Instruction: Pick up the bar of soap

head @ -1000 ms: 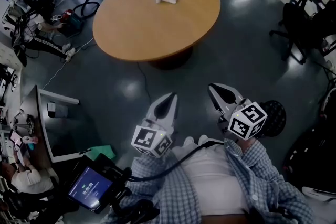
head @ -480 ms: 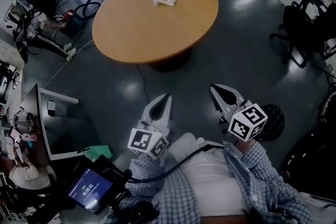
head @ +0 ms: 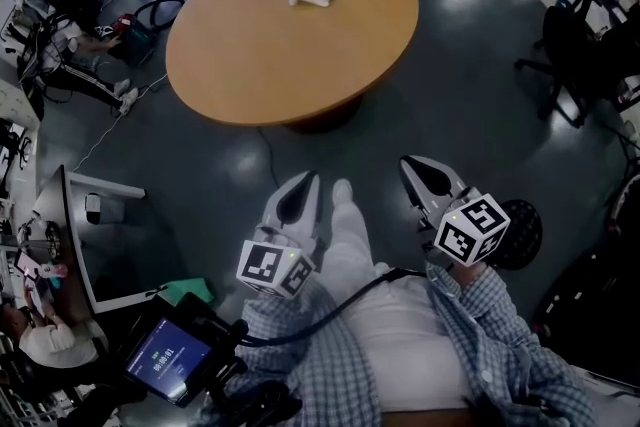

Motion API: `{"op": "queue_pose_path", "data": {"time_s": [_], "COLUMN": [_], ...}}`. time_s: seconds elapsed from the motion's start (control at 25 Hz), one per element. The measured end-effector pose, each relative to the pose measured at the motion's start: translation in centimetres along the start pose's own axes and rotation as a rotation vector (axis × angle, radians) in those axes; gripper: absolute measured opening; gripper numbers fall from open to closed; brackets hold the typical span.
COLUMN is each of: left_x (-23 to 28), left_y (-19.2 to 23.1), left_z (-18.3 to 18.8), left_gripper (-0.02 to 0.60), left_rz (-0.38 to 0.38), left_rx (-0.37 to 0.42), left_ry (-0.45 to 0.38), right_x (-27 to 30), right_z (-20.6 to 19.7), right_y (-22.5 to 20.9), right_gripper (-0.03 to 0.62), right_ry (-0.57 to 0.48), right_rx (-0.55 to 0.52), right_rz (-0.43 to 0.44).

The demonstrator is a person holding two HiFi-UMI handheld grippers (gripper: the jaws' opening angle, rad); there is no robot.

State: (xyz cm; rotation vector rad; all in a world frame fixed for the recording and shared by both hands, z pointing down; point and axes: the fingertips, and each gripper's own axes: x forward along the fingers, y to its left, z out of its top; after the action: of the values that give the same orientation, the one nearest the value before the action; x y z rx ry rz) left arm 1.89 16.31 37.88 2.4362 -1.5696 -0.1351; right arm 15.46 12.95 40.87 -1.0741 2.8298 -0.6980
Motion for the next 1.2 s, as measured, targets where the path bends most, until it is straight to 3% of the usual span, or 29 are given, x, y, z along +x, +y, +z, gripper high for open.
{"op": "queue_pose_path", "data": {"time_s": [0.16, 0.36, 0.68, 0.88, 1.2], "left_x": [3.7, 8.8, 16.6, 20.4, 24.8], "left_y": [5.3, 11.6, 20.9, 24.2, 26.9], "left_z": [0.4, 3.6, 5.4, 5.5, 6.2], "left_gripper": [-0.002, -0.002, -0.002, -0.002, -0.002], "left_rz": [-0.011, 0.001, -0.05, -0.054, -0.022], "left_rx": [0.01, -0.003, -0.012, -0.047, -0.058], "left_ry": [-0.018, -0.02, 0.013, 0.061, 0.04], "right_x": [5.2, 12.8, 27.2, 32.4, 38.5], "right_z": [0.8, 4.2, 9.2, 8.8, 8.8], "right_y": [-2.2, -4.5, -7.5, -9.2, -14.3], "right_gripper": [0.003, 0.003, 0.003, 0.003, 0.003], "right_ry": [0.008, -0.003, 0.003, 0.078, 0.221], "right_rx": [-0.005, -0.034, -0.085, -0.122, -0.265], "right_rz": [-0.018, -0.025, -0.02, -0.01, 0.057]}}
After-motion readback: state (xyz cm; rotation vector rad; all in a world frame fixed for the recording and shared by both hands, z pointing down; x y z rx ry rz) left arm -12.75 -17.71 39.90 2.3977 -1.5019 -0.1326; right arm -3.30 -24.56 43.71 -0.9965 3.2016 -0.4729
